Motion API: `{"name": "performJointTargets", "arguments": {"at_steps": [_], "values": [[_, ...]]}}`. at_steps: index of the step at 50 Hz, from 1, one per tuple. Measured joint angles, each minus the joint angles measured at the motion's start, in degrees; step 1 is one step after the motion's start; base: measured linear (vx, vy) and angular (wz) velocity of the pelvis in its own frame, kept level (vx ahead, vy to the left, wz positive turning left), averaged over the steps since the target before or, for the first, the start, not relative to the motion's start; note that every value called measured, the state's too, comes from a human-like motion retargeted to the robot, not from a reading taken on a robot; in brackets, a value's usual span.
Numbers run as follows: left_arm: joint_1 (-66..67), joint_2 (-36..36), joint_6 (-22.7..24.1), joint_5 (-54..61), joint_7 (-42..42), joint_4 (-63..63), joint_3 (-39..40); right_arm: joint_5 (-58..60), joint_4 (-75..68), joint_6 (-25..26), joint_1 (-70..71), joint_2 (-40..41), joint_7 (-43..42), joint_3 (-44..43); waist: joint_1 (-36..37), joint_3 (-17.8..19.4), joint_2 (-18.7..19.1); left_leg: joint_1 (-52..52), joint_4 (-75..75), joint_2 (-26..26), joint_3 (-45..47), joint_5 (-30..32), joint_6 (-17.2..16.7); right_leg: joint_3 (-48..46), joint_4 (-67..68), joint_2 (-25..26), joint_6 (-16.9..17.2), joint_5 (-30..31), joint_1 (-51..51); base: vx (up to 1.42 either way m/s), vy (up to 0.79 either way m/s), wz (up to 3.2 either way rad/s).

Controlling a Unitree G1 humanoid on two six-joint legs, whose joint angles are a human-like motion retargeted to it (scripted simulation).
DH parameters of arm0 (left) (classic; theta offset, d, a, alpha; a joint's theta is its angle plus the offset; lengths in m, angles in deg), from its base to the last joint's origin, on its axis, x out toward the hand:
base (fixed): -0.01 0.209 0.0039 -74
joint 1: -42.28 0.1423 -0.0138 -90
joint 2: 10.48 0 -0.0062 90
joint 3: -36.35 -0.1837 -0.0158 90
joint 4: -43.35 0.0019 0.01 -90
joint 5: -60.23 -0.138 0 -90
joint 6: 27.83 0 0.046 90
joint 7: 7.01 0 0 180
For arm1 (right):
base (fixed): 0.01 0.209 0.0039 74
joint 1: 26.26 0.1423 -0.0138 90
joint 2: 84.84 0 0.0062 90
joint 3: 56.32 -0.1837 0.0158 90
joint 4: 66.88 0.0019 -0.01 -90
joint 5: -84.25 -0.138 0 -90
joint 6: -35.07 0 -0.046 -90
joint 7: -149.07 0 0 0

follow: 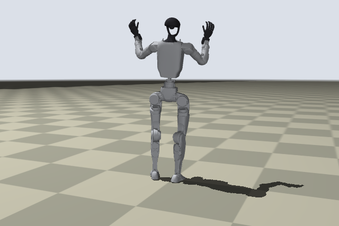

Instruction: Upper body actions

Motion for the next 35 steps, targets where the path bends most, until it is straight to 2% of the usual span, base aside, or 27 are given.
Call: {"name": "performJointTargets", "arguments": {"at_steps": [9, 14, 17, 20, 27, 30, 35], "values": [[-6.6, 7.8, 5.9, -9.0, 3.4, -15.7, -13.0, 19.1, 11.1, -8.9, 5.0, -9.7, -2.1, 10.2, 0.3, 0.1, 0.1, -0.1, 0.0, 0.0, -0.1, 0.0, 0.0, -0.1, 0.0, -0.1, 0.0, 0.0, -0.1, 0.0, 0.0, 0.0], [-11.1, 9.4, 5.9, -10.6, 6.8, -19.8, -20.3, 21.0, 13.9, -10.0, 6.9, -10.4, -1.8, 13.0, 0.5, 0.3, 0.2, 0.0, 0.0, 0.0, -0.1, 0.0, 0.0, -0.1, 0.0, 0.0, 0.0, 0.0, 0.1, 0.0, 0.0, 0.0], [-11.9, 9.8, 6.8, -11.6, 8.4, -20.4, -21.5, 21.4, 13.9, -9.7, 6.6, -10.2, -1.7, 12.5, 0.6, 0.5, 0.1, 0.1, 0.1, -0.1, -0.1, 0.0, 0.1, -0.1, 0.0, -0.1, 0.0, 0.0, 0.2, 0.0, 0.0, 0.0], [-10.0, 9.7, 5.6, -16.1, 6.1, -19.4, -18.3, 21.9, 12.7, -7.4, 5.2, -9.3, -2.0, 9.9, 0.7, 0.7, -0.1, 0.1, 0.1, -0.1, 0.0, 0.1, 0.1, 0.0, 0.0, -0.1, 0.0, 0.1, 0.2, 0.0, 0.0, 0.0], [0.4, 5.0, 3.1, -18.8, -0.4, -10.5, -3.9, 16.6, 5.2, -3.9, 0.9, -3.8, -0.7, 2.9, 0.2, 0.1, 0.2, -0.1, 0.0, -0.1, 0.3, 0.0, 0.0, 0.3, 0.0, -0.1, -0.1, 0.2, -0.3, 0.0, 0.0, 0.0], [2.6, 1.6, 2.0, -14.4, -2.3, -5.5, 0.3, 12.5, 1.5, -4.1, -0.4, -0.6, 0.5, 0.3, -0.3, 0.0, 0.2, -0.2, 0.0, -0.1, 0.2, 0.0, 0.0, 0.3, 0.0, -0.1, -0.1, 0.2, -0.3, 0.0, 0.0, 0.0], [2.5, -3.9, 0.1, 3.6, -1.5, 1.0, 2.6, 3.4, -3.9, -4.5, -2.0, 4.1, 0.4, -3.6, -0.6, -0.3, 0.2, -0.1, 0.0, -0.2, 0.0, 0.1, 0.1, 0.1, 0.0, -0.1, -0.1, 0.1, -0.1, 0.0, 0.0, 0.0]]}}
